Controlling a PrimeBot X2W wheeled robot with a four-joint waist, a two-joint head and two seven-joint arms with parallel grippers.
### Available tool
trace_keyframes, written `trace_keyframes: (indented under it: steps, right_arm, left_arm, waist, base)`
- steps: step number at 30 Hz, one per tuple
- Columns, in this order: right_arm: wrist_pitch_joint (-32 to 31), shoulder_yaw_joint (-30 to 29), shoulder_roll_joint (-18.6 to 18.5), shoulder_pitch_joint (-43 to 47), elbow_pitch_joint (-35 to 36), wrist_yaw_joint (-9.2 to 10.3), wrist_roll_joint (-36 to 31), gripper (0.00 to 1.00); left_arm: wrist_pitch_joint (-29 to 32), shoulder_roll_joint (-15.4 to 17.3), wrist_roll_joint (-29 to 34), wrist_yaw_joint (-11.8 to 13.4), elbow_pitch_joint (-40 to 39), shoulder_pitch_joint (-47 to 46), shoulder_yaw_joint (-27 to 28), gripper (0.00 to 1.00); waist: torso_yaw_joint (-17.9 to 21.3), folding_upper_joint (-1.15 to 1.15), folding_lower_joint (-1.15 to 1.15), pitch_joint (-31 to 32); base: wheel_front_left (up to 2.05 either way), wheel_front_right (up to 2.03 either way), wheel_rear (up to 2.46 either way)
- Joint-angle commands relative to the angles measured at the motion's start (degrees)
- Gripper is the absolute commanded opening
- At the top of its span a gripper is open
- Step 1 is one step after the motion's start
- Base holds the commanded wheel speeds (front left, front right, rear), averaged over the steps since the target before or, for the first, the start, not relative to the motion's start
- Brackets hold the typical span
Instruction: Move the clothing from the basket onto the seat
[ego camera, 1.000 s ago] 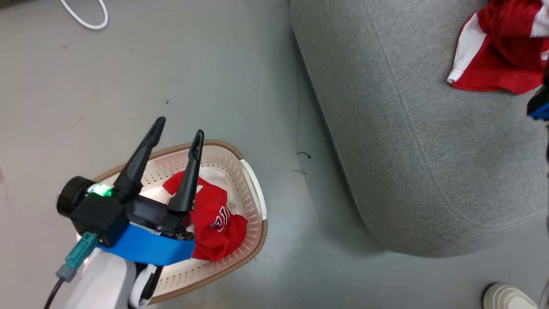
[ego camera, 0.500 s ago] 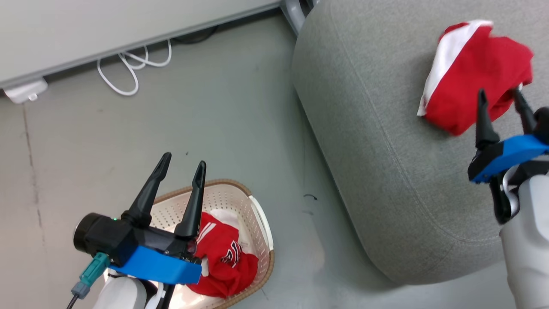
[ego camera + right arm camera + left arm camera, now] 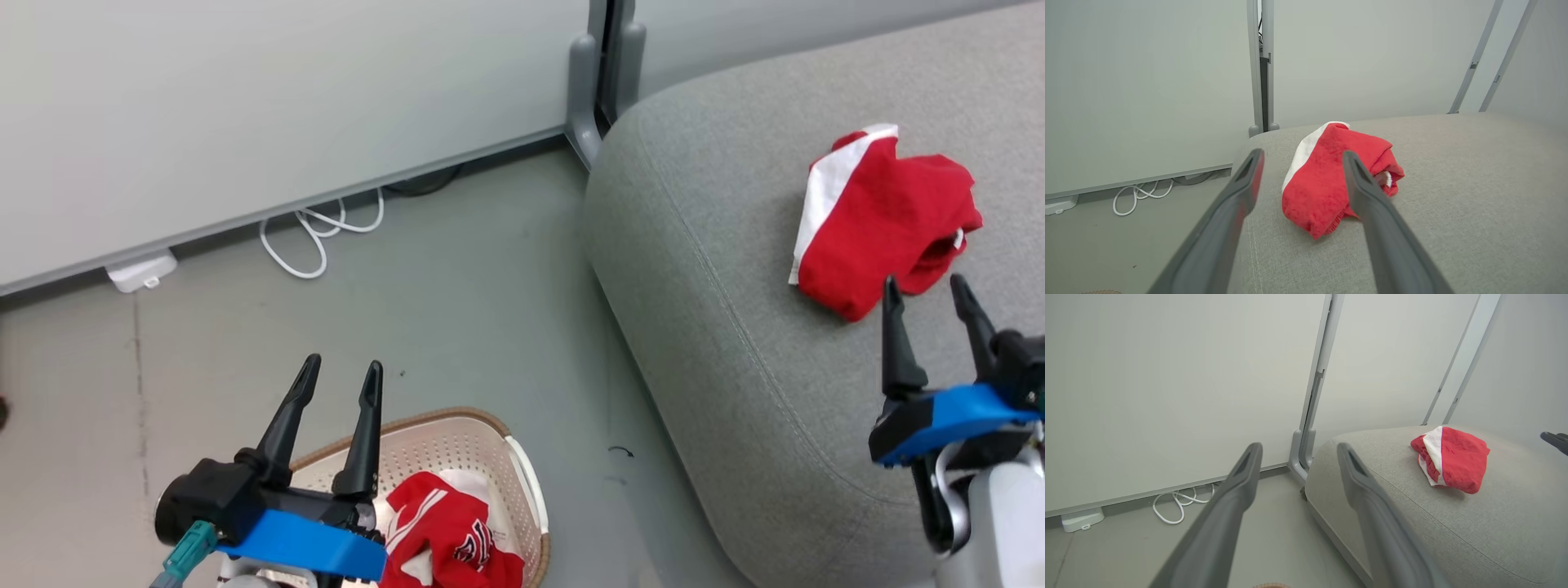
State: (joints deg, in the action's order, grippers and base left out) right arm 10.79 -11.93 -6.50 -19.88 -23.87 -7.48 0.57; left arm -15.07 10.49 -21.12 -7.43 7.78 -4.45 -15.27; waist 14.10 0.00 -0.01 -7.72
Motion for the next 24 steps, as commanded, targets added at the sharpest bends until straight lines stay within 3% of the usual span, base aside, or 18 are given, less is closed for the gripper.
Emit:
trace_keyframes:
  steps: [1,11,24]
  right_arm:
    - [-0.7,0.2,0.9,2.9,2.7,-0.03,-0.7,1.00]
    - [-3.4,4.4,3.5,13.9,15.4,-0.03,-1.6,1.00]
    - [-5.0,10.4,3.6,18.8,18.6,-0.03,1.0,1.00]
  left_arm:
    - [-0.2,-0.4,-0.3,0.0,0.4,0.8,0.9,1.00]
    - [-0.1,-2.0,0.1,0.0,4.3,2.9,5.1,1.00]
    - [-0.2,-2.1,1.1,0.0,8.2,3.6,9.4,1.00]
  waist:
    - [-1.5,0.00,0.01,1.8]
    - [-6.7,0.00,0.01,5.3]
    - [-13.2,0.00,0.01,7.3]
  base:
    - [0.00,0.00,0.00]
    - [0.00,0.00,0.00]
    - [0.00,0.00,0.00]
